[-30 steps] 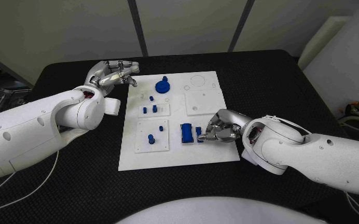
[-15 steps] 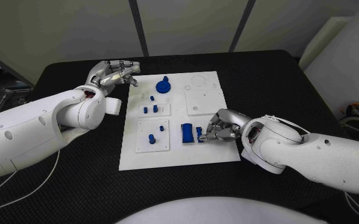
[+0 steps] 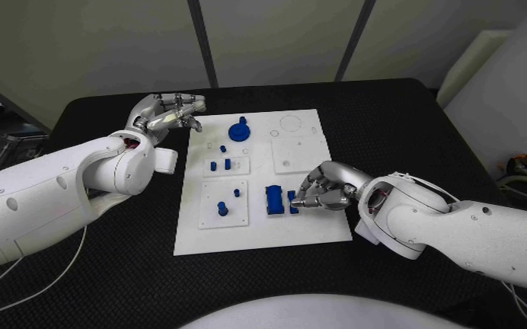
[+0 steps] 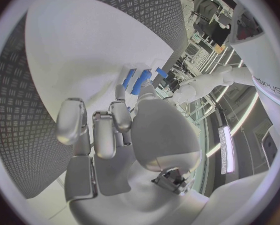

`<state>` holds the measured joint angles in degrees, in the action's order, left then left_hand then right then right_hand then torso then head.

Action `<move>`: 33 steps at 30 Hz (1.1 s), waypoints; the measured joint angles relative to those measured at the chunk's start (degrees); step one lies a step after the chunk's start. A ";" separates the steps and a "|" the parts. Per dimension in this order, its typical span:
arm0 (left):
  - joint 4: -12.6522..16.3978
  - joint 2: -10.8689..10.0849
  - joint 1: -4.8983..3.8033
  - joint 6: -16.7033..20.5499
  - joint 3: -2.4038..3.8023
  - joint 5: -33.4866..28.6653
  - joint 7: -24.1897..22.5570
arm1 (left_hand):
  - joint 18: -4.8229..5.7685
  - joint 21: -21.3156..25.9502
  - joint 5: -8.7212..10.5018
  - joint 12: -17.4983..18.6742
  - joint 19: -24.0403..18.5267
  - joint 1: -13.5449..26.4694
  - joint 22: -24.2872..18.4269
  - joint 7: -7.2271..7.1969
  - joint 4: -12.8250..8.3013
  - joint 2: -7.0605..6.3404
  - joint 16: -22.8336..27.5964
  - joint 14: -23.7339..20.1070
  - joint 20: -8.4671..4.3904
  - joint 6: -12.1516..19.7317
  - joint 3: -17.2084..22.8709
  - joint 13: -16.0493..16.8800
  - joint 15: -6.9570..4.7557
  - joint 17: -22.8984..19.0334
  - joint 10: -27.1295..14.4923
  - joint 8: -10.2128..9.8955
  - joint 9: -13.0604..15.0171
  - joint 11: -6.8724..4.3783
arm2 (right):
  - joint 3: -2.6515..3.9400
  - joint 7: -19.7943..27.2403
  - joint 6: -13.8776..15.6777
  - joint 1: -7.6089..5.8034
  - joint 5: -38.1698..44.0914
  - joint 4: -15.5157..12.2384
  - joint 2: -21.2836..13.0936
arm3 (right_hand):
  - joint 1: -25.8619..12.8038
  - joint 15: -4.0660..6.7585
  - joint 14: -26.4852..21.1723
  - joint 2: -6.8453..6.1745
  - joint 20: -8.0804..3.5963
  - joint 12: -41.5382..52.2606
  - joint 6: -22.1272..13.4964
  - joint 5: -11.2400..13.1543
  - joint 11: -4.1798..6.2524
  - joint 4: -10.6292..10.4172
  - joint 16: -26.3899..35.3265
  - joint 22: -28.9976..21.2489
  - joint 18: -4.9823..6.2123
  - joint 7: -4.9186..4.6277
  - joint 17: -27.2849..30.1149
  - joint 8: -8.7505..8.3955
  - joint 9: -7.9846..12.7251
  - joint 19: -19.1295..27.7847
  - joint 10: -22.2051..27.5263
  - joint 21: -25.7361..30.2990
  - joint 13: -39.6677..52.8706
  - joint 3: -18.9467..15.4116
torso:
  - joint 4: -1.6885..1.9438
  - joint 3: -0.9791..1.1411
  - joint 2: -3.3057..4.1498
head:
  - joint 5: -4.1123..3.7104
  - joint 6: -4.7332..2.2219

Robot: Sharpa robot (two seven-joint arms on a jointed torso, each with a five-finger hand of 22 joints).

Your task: Assemble the parts on the task board

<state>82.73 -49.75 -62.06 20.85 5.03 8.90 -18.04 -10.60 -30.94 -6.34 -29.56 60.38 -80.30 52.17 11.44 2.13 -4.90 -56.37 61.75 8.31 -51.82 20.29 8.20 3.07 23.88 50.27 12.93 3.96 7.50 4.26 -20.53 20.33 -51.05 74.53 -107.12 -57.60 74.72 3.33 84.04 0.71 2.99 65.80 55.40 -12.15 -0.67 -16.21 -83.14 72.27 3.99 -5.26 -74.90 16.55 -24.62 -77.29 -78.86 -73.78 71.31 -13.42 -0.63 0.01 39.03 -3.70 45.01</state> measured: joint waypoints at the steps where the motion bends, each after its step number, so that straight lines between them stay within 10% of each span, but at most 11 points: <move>1: -0.02 0.01 0.02 -0.01 0.00 0.00 -0.06 | 0.00 0.22 0.00 0.00 0.00 0.19 -0.07 0.03 0.19 -0.15 0.00 0.00 0.00 0.03 -0.19 0.02 0.00 0.00 0.00 0.00 -0.02 0.00 | -0.06 1.48 0.02 -0.32 -1.49 0.85 0.03 | 0.40 -0.38 -0.01 0.39 0.22 -1.60 -0.50 0.00 -0.41 0.17 1.20 -1.74 0.45 -0.40 0.00 -0.49 0.27 1.44 1.16 1.68 -0.95 -0.17 | 0.00 -0.06 -0.08 | -0.04 -0.23; 6: -0.47 0.48 0.16 -0.39 -0.02 -0.62 -0.69 | 0.00 1.29 0.00 -0.34 -0.35 1.76 -0.71 0.15 0.86 -0.72 1.03 -1.05 0.35 0.56 -1.83 0.07 0.32 -0.53 -0.87 0.00 -0.05 0.22 | 0.02 9.77 -0.38 -3.43 -12.33 8.36 1.33 | 5.30 -0.68 0.10 1.42 1.10 -9.32 -0.92 -0.34 -1.03 1.98 8.03 -9.45 2.75 -0.78 5.05 -1.49 1.14 7.05 6.54 9.53 -6.85 0.45 | -0.13 -0.46 -0.94 | 0.03 -1.53; 10: -2.12 2.06 0.38 -1.27 -0.02 -2.79 -1.38 | 0.00 6.91 0.00 0.63 -4.60 2.79 -4.56 0.74 2.00 -1.12 8.96 -5.11 1.65 1.16 -4.82 -0.77 1.36 -4.11 -2.86 0.68 -0.05 1.22 | 0.09 15.83 -0.86 -5.10 -21.59 15.38 4.02 | 8.24 -1.67 -4.31 2.13 1.68 -24.10 -1.30 -0.11 -1.70 2.96 24.30 -23.60 5.86 -1.63 22.01 -2.51 1.89 17.07 15.86 24.65 -18.49 0.29 | -0.15 -0.65 -1.75 | 0.12 -2.56; 12: -3.57 3.21 0.47 -1.81 -0.02 -4.22 -1.80 | 0.00 11.70 0.00 2.00 -7.09 2.63 -8.54 0.84 2.49 -0.97 16.11 -5.83 2.69 1.26 -6.48 -1.80 1.76 -7.04 -3.08 1.18 -0.05 1.45 | 0.08 18.36 -1.03 -5.69 -26.34 19.10 5.79 | 10.78 -3.06 -11.25 2.69 2.74 -31.11 -3.34 0.61 -3.16 3.63 39.95 -28.95 5.85 -3.18 34.99 -4.21 2.96 21.55 20.89 31.88 -24.13 0.60 | -0.15 -0.83 -2.59 | 0.15 -3.37; 19: -11.38 7.73 0.74 -3.42 0.02 -7.94 -4.01 | 0.00 25.17 0.00 8.39 -14.99 0.58 -21.29 0.85 3.55 2.15 35.79 -6.32 5.94 1.26 -8.79 -4.56 4.06 -13.40 0.15 0.25 -0.19 2.30 | 0.16 26.79 -1.91 -6.62 -41.44 33.63 14.24 | 15.70 -7.75 -21.31 3.93 7.52 -47.77 -4.49 2.95 -7.16 4.61 63.85 -40.86 5.84 -5.78 49.20 -7.75 7.46 29.02 22.50 49.09 -44.69 0.50 | -0.24 -1.15 -4.72 | 0.36 -5.81; 25: -17.47 10.31 1.35 -3.93 0.05 -8.91 -5.89 | -0.01 27.27 0.00 15.25 -18.04 0.36 -27.79 0.73 3.53 2.37 45.63 -7.19 7.49 0.72 -11.00 -4.59 5.55 -16.45 2.33 -2.97 -0.19 2.66 | 0.21 33.48 -3.67 -6.74 -46.40 43.65 20.50 | 16.54 -9.03 -20.72 4.56 9.43 -53.96 -1.47 3.72 -7.11 5.46 73.94 -47.51 5.83 -5.51 56.60 -10.92 11.72 27.74 18.76 57.02 -58.04 0.56 | -0.37 -1.11 -6.25 | 1.16 -7.37; 33: -19.87 12.07 1.86 -3.03 0.09 -9.28 -6.87 | -0.01 27.71 0.00 23.64 -29.78 1.36 -36.96 -0.39 3.70 3.36 52.69 -10.58 8.40 1.25 -15.11 -4.58 7.68 -20.20 0.82 -8.17 -0.25 4.34 | 0.31 39.05 -5.14 -6.76 -48.88 47.81 23.18 | 14.11 -10.19 -21.89 5.11 11.48 -58.73 -0.78 3.58 -8.05 7.22 79.35 -54.26 5.83 -5.79 63.78 -12.78 15.55 28.11 17.83 64.82 -65.95 1.37 | -0.41 -0.87 -6.78 | 1.72 -7.82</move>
<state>62.85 -37.68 -60.19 17.82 5.13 -0.39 -24.91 -10.61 -3.23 -6.34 -5.93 30.60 -78.94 15.20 11.05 5.83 -1.54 -3.68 51.16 16.71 -50.56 5.18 3.61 10.74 3.67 51.10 4.76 3.71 11.84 4.57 18.52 15.19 -57.82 25.65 -59.31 -34.42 88.83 -6.87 62.14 5.82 14.47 7.08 54.62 -8.56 -8.72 -8.99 -3.79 18.01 9.82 -11.05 -11.13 3.77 -9.07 -49.18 -61.04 -8.96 5.36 -12.04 -1.03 -0.86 32.24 -1.97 37.18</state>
